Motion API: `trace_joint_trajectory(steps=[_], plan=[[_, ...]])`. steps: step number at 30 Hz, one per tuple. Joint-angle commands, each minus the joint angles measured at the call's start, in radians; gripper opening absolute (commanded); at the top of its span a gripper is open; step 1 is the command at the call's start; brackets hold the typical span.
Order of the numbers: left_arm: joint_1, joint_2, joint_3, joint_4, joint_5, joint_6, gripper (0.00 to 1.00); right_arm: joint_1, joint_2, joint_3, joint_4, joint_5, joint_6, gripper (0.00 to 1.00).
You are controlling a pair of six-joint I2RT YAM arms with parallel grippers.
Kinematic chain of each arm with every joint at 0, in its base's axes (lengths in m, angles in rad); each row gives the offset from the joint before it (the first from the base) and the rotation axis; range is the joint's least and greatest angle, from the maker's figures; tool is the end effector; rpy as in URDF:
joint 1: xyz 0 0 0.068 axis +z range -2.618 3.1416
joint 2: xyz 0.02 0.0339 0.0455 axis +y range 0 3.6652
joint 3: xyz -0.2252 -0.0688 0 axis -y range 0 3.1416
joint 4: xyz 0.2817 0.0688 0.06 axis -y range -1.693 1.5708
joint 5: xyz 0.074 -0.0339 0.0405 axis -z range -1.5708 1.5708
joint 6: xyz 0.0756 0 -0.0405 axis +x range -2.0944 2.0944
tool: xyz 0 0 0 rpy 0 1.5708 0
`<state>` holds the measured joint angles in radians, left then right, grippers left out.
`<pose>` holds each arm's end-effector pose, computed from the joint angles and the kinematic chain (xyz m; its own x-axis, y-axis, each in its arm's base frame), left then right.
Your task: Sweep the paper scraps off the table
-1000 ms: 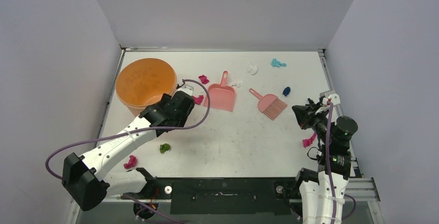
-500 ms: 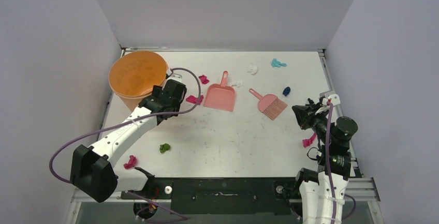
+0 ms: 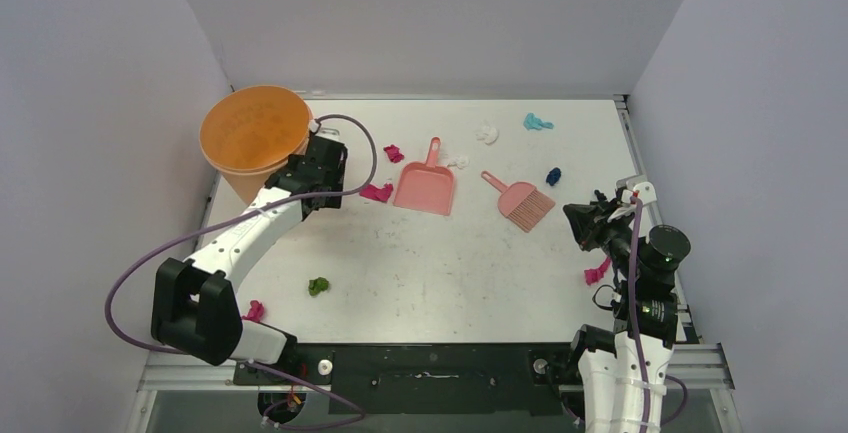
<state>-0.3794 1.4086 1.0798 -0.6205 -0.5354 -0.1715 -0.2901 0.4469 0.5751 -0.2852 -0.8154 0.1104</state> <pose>0.3399 -0.0940 0.1885 -0.7514 0.1416 -0.6445 -0.0869 0.9470 0.3093 0.2198 -0.0082 0.2867 -0.2032 0.1395 -0.9691 -0.4734 0.8524 0.2220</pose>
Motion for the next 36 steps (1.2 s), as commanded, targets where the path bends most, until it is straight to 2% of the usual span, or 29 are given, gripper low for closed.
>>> trace_joint_trajectory(steps=[1,9,13,16,18,20,23,25,32,36], plan=[[-0.050,-0.066,0.008,0.090,0.157,0.026,0.60,0.021,0.004,0.001,0.047,0.012,-0.016,0.05],[-0.291,-0.183,0.030,0.143,0.215,0.088,0.61,0.022,0.037,-0.002,0.050,0.013,-0.011,0.05],[-0.333,-0.187,0.058,0.233,0.344,0.086,0.61,0.018,0.065,0.003,0.045,0.029,-0.024,0.06],[-0.333,-0.208,0.008,0.341,0.436,0.045,0.61,0.022,0.121,0.049,0.002,0.036,-0.067,0.14],[-0.328,-0.239,-0.099,0.466,0.464,0.032,0.61,0.031,0.197,0.106,-0.053,0.025,-0.117,0.22],[-0.306,-0.253,-0.213,0.569,0.491,-0.007,0.61,0.043,0.294,0.186,-0.139,0.012,-0.209,0.40],[-0.333,-0.209,-0.187,0.505,0.484,-0.008,0.60,0.086,0.465,0.288,-0.236,0.051,-0.363,0.56],[-0.349,-0.187,-0.182,0.491,0.482,-0.001,0.59,0.132,0.568,0.339,-0.261,0.101,-0.447,0.62],[-0.349,-0.211,-0.193,0.502,0.488,-0.015,0.60,0.408,0.923,0.512,-0.213,0.407,-0.495,0.64],[-0.344,-0.211,-0.199,0.509,0.479,-0.015,0.60,0.474,1.132,0.626,-0.193,0.492,-0.515,0.60]])
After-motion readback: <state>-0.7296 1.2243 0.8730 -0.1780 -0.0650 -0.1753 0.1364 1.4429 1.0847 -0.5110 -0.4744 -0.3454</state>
